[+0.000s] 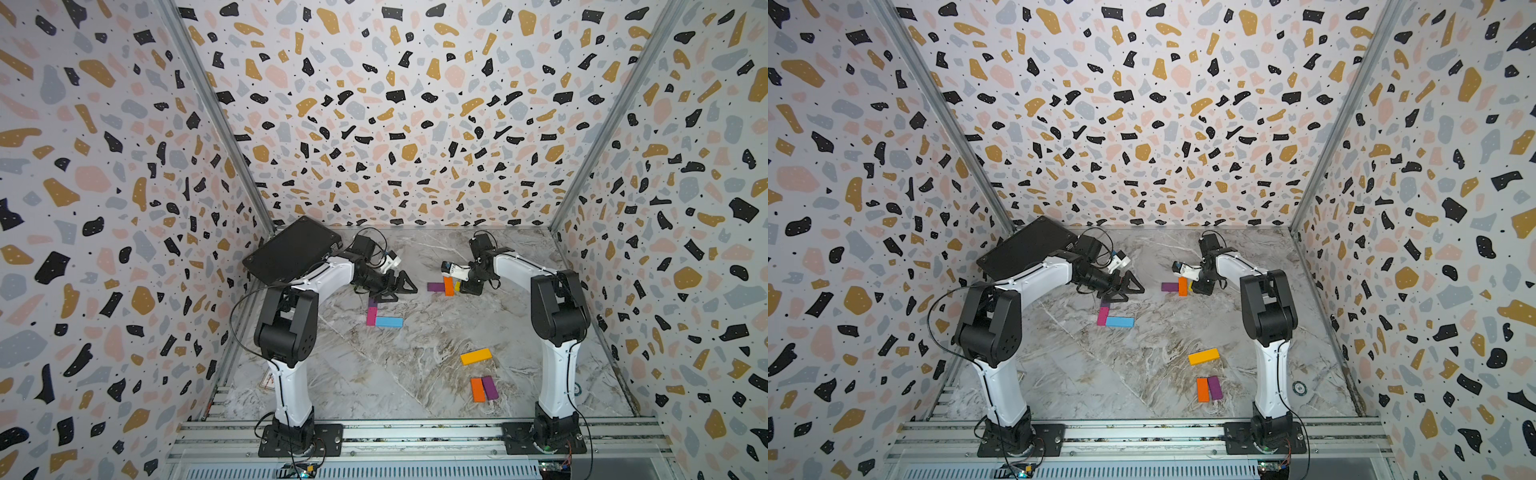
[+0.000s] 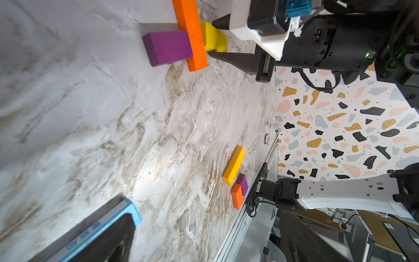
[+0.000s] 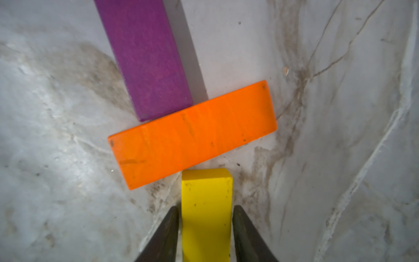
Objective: Assemble the letter t with building blocks
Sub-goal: Assemble the building block at the center of the board.
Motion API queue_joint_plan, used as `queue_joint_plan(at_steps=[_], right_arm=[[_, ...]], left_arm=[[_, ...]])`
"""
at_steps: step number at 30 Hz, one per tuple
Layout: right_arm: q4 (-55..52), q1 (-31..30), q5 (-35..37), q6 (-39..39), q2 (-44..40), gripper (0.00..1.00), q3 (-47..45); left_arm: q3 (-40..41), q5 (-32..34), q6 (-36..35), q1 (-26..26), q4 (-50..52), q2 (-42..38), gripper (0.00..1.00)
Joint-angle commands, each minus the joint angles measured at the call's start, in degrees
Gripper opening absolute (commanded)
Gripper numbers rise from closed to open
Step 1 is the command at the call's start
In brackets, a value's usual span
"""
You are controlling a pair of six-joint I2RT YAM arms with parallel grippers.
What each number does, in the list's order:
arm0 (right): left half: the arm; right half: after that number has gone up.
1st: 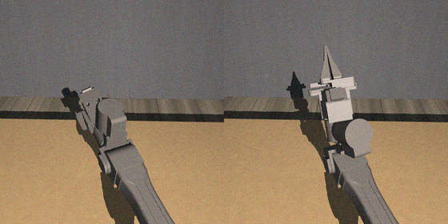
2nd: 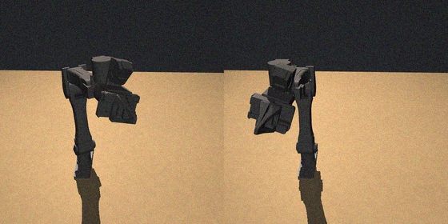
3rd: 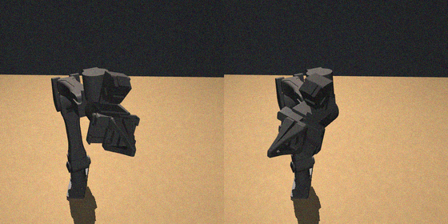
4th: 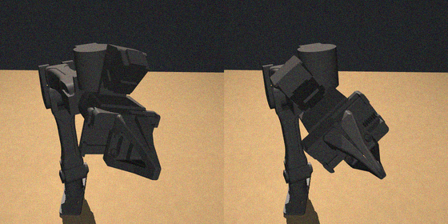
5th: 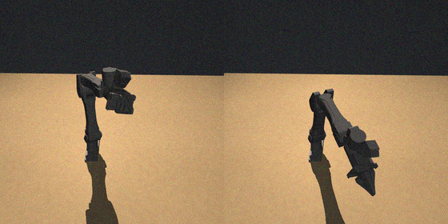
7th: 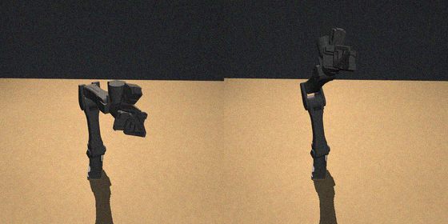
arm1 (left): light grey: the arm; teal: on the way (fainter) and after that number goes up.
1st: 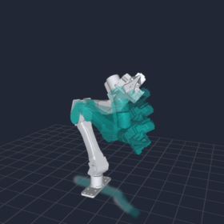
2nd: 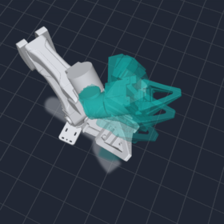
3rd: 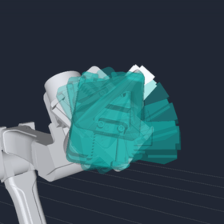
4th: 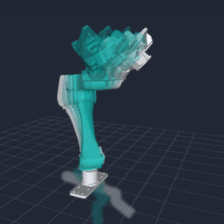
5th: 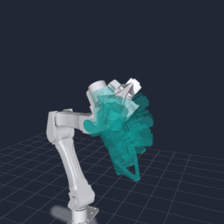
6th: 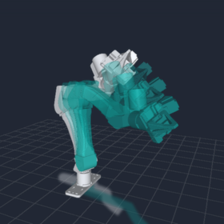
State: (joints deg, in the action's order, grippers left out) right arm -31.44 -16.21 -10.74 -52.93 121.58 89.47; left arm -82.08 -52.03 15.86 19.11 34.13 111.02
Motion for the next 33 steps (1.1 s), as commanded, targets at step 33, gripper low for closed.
queue_joint_plan(at_steps=[33], right_arm=[[2.6,-2.7,20.0,50.9,-4.4,0.47,5.7]], left_arm=[[0.9,0.1,0.1,-0.3,-1.7,-1.8,1.00]])
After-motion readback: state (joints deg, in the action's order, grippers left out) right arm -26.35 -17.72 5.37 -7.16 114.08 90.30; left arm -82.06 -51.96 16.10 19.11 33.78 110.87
